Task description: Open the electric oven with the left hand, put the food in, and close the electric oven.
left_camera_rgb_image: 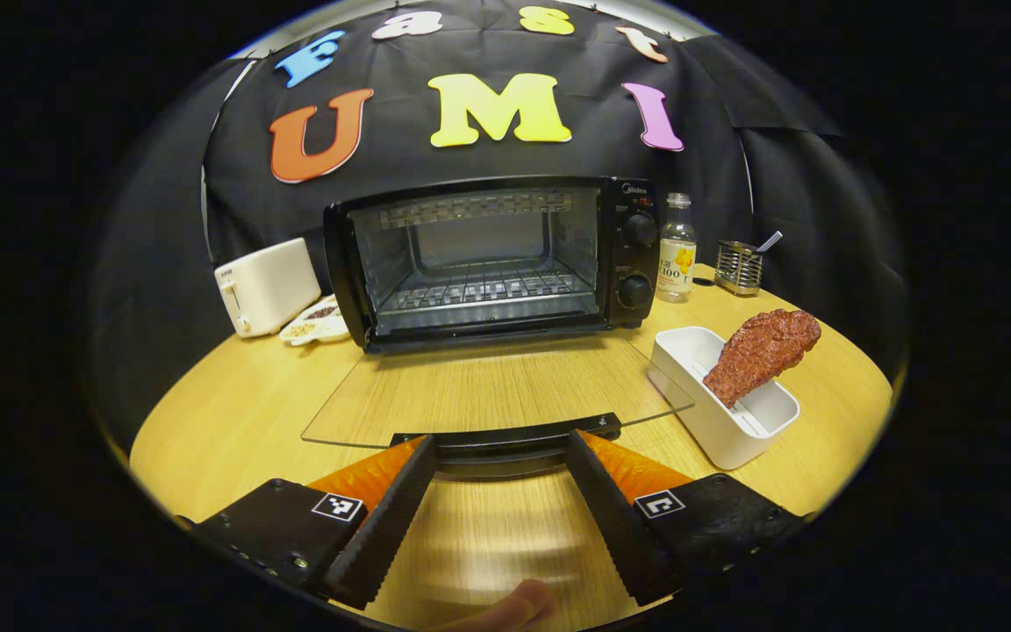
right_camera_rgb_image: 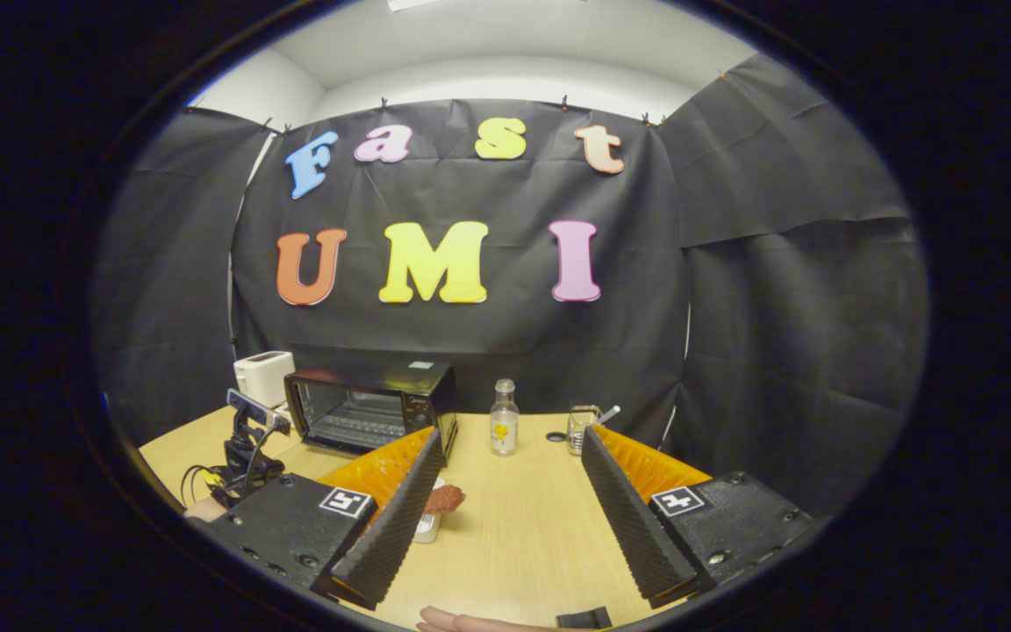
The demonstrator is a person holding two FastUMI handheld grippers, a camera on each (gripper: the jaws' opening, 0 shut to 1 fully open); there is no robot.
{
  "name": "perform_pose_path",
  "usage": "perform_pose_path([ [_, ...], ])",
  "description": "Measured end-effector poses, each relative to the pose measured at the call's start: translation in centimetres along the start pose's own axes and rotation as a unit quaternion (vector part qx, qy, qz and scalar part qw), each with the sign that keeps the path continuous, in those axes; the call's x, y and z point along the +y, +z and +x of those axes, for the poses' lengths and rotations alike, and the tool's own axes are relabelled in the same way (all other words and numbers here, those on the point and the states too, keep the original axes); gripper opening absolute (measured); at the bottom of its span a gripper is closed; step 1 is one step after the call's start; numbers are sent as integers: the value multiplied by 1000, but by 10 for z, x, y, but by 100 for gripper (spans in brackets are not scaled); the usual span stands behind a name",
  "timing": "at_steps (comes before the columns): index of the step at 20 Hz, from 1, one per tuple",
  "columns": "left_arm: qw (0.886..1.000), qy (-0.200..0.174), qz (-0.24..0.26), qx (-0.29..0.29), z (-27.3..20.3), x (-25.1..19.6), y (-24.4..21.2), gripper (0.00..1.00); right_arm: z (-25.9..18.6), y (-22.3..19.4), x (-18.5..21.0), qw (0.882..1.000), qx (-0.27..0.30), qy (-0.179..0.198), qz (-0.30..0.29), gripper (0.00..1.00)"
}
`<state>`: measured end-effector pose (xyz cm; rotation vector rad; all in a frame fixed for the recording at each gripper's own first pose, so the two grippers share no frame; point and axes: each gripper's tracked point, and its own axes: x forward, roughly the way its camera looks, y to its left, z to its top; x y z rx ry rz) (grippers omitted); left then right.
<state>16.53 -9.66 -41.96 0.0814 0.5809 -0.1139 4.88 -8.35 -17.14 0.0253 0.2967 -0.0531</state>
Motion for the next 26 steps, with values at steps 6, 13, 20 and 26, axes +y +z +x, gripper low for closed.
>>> perform_pose_path([
  [6, 1000, 1, -14, -9, -3, 9, 7, 96, 25, -25, 14, 998, 52, 34, 14, 100],
  [13, 995, -18, -71, -60, -53, 18, 43, 96, 81, -73, 19, 985, 158, 63, 18, 100],
  [20, 988, 11, -56, -146, -128, 45, 104, 95, 135, -123, 27, 960, 251, 109, 65, 100],
  [26, 978, 20, -40, -203, -193, 51, 136, 95, 152, -147, 54, 914, 299, 199, 186, 83],
])
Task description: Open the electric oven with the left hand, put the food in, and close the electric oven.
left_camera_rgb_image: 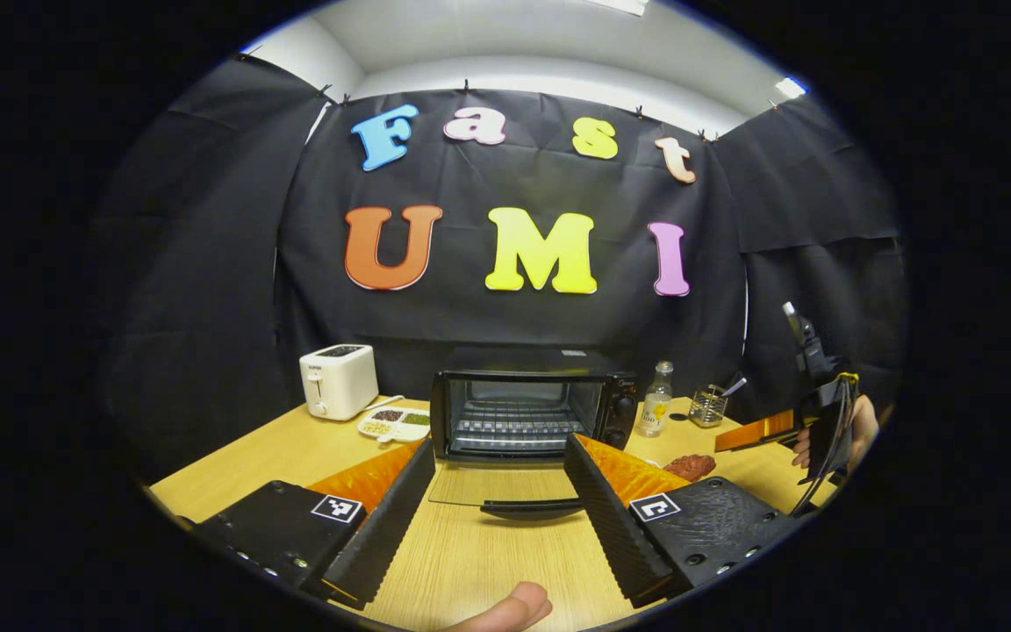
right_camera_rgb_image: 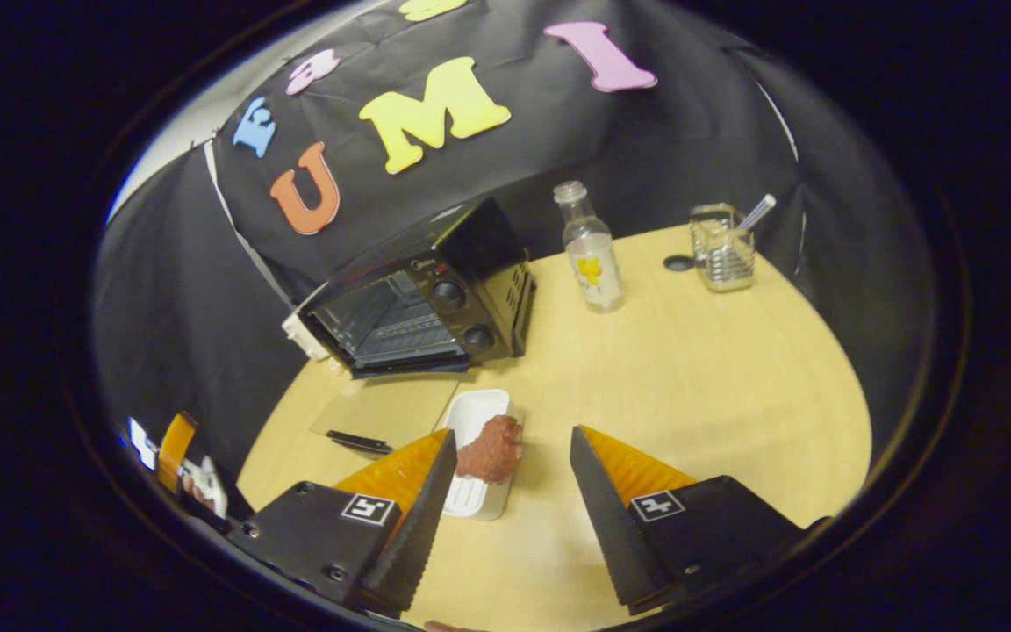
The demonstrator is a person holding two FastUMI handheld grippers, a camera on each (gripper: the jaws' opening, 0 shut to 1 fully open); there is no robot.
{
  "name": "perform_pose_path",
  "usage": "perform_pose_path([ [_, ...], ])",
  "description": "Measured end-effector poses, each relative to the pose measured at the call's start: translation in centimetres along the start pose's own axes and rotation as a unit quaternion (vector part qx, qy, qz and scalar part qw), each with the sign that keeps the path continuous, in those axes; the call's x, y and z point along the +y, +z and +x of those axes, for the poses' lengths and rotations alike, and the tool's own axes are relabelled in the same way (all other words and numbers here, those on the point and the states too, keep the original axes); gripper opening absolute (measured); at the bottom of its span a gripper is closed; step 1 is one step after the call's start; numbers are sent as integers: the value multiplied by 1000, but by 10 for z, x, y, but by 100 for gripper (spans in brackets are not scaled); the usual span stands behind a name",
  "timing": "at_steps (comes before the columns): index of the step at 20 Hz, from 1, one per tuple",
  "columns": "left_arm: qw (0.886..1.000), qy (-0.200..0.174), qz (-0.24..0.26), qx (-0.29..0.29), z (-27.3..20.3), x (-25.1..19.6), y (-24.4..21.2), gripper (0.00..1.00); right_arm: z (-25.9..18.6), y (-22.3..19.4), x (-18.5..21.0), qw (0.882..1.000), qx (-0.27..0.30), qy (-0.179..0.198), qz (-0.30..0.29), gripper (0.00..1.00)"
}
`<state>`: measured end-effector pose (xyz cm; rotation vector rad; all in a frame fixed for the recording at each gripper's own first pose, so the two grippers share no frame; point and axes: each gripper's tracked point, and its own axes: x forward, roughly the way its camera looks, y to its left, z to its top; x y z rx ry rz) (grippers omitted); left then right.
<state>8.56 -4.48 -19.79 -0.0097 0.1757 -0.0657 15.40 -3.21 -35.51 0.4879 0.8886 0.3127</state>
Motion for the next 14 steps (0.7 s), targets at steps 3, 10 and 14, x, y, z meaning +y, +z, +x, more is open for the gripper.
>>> perform_pose_path([
  [3, 1000, -7, 8, -21, -23, -4, 24, 95, 17, -10, -6, 998, 25, 35, 42, 75],
  [10, 998, -10, 34, -56, -62, -8, 67, 94, 27, -22, 0, 990, 47, 79, 106, 11],
  [14, 999, -31, 24, -37, -70, -15, 62, 95, 3, -16, 12, 999, 14, 33, 13, 10],
])
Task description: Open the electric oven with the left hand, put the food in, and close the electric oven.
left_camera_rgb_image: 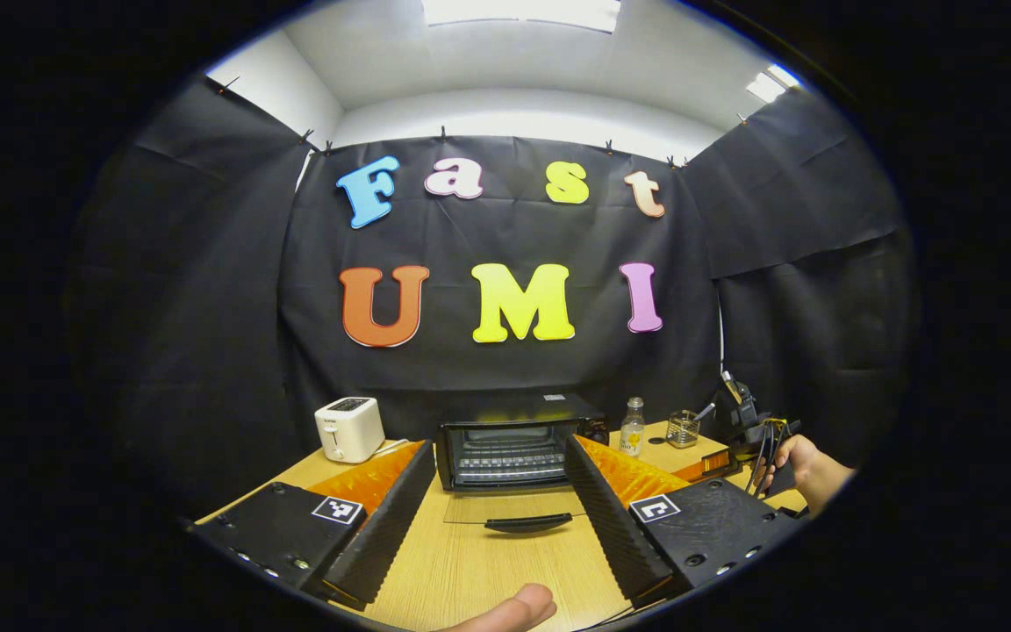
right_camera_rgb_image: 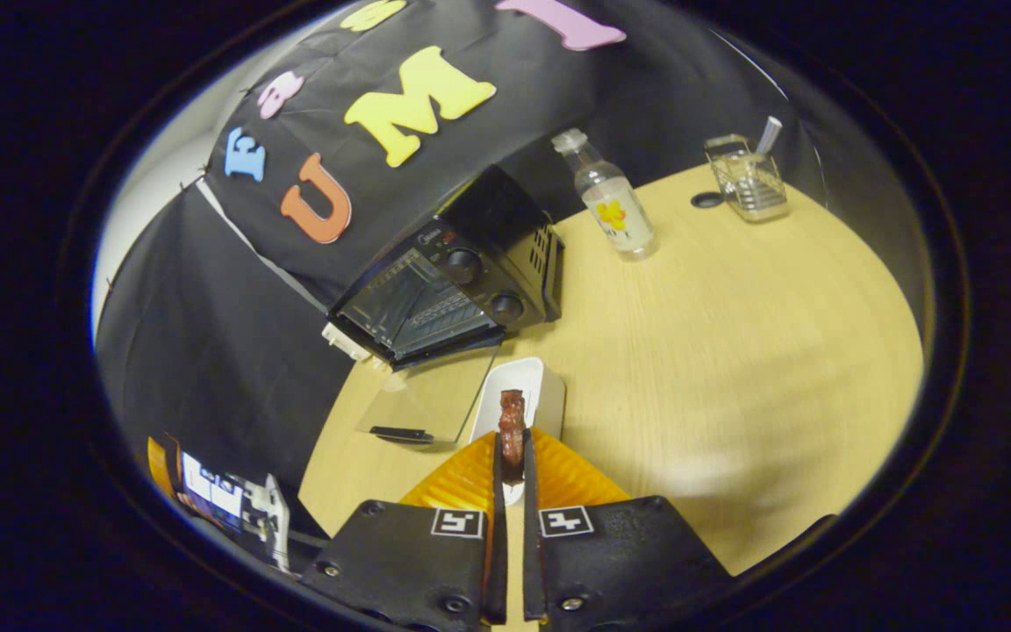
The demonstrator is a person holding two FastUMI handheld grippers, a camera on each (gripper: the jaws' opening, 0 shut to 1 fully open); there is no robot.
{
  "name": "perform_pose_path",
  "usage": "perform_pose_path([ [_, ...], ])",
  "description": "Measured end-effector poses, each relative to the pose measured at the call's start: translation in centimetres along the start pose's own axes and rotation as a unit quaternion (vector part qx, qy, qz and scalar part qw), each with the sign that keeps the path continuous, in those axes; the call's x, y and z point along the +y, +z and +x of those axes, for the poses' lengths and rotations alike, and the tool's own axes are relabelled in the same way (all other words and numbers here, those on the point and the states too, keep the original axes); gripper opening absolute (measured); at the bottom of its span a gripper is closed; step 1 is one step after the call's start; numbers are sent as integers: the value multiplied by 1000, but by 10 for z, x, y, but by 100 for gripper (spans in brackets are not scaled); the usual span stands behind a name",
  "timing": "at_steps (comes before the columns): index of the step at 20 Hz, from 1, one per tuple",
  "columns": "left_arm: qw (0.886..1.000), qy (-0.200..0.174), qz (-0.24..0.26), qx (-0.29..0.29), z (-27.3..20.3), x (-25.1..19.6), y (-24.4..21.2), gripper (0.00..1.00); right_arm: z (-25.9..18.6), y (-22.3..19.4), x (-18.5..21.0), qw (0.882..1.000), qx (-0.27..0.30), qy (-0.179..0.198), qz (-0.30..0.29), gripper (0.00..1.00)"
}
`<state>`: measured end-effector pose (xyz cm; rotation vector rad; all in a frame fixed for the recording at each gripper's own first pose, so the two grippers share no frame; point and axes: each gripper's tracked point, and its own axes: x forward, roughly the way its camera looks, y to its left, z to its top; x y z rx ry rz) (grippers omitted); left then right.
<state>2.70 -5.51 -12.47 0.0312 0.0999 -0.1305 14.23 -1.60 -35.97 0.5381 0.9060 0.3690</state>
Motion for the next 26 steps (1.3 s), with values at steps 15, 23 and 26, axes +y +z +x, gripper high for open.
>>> perform_pose_path([
  [15, 999, 31, -11, 10, -14, 42, -7, 95, -24, 12, 116, 926, -112, -107, -345, 7],
  [23, 998, 54, -7, 16, -12, 61, -21, 94, 42, -2, 164, 914, -119, -102, -375, 10],
  [26, 997, 67, -20, 18, -10, 73, -31, 95, 63, 2, 178, 916, -139, -102, -361, 10],
])
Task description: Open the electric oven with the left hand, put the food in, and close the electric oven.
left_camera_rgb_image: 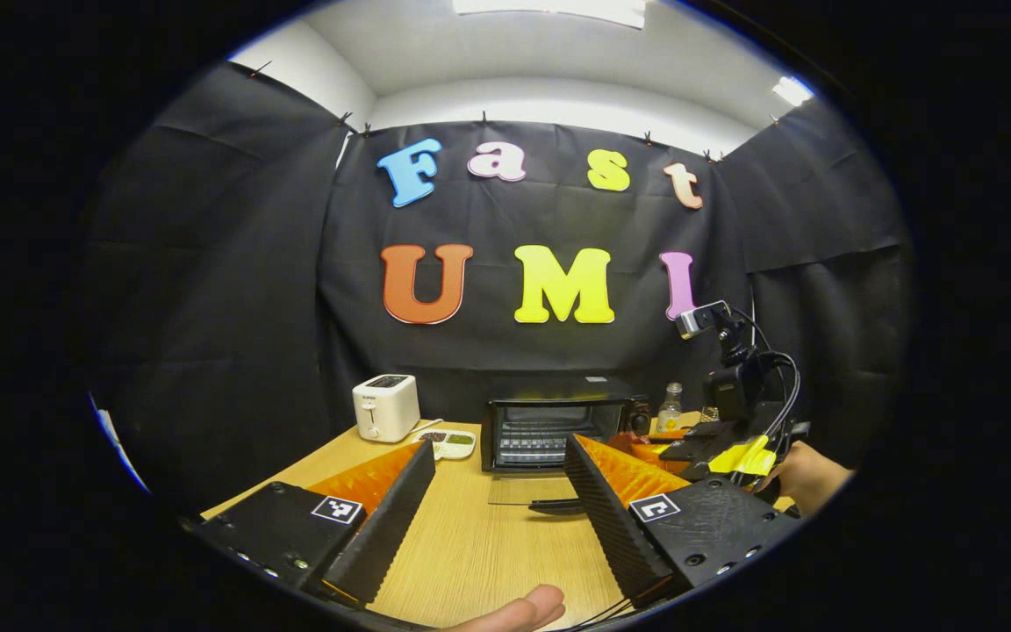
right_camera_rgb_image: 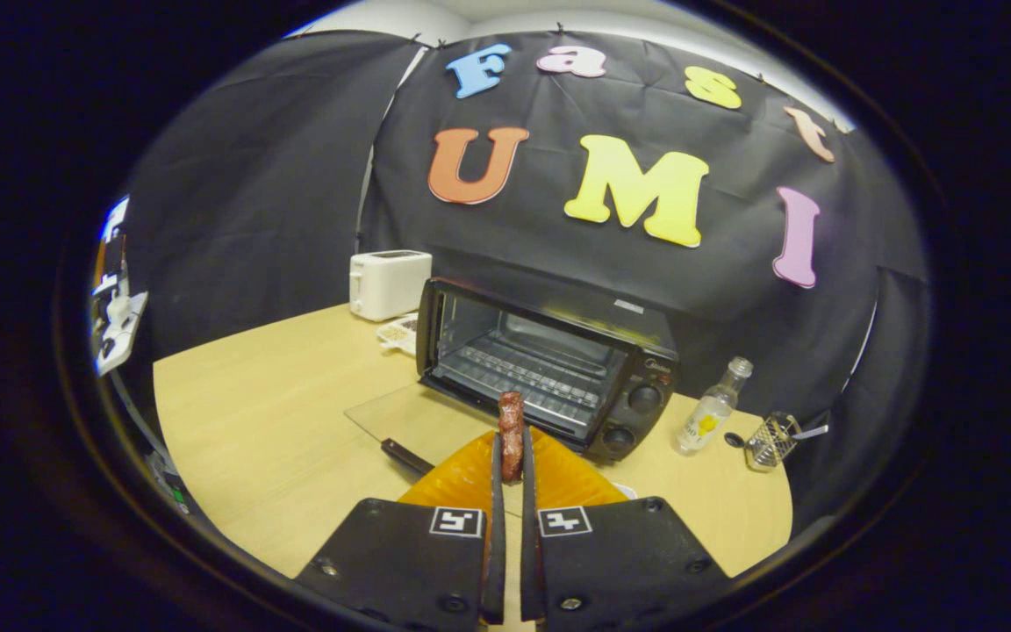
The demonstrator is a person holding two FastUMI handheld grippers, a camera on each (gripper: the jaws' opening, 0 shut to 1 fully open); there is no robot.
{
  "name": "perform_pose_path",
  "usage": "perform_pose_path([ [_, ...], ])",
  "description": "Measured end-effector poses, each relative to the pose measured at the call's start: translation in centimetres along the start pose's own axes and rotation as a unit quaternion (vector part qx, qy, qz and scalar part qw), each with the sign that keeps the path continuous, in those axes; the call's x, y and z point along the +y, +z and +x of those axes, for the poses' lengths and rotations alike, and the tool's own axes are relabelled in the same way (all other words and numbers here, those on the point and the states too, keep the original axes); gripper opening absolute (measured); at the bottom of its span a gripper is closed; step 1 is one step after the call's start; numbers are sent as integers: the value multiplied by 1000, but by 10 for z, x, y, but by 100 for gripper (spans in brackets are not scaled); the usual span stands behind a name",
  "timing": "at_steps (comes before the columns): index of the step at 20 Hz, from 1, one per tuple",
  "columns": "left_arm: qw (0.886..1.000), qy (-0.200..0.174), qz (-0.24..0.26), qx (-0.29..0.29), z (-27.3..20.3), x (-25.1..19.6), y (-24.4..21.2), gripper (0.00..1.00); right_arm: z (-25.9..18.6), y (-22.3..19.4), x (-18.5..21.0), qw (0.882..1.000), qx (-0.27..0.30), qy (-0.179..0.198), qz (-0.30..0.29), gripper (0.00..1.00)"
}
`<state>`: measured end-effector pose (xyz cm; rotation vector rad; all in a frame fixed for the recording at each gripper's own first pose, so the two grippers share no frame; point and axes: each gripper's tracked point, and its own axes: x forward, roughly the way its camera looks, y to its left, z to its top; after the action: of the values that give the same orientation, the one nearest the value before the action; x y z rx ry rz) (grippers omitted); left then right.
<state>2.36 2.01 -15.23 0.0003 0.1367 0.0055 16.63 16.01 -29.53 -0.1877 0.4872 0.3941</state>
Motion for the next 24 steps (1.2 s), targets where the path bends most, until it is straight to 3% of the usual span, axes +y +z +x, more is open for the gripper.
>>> perform_pose_path([
  [8, 999, 46, 14, 8, 13, 42, -28, 95, 74, 21, 32, 995, -39, -17, 89, 10],
  [12, 998, 59, -5, 28, 21, 50, -39, 95, 114, 30, 39, 979, -59, -14, 192, 11],
  [14, 998, 64, -6, 28, 26, 55, -40, 95, 130, 38, 37, 963, -79, -5, 257, 11],
  [17, 996, 81, -12, 39, 37, 68, -50, 94, 145, 54, 22, 918, -125, 5, 377, 11],
  [19, 995, 86, -14, 45, 43, 73, -54, 95, 159, 59, 6, 896, -141, 0, 421, 11],
  [24, 994, 99, -12, 49, 56, 83, -60, 95, 205, 51, -23, 837, -127, 1, 532, 11],
])
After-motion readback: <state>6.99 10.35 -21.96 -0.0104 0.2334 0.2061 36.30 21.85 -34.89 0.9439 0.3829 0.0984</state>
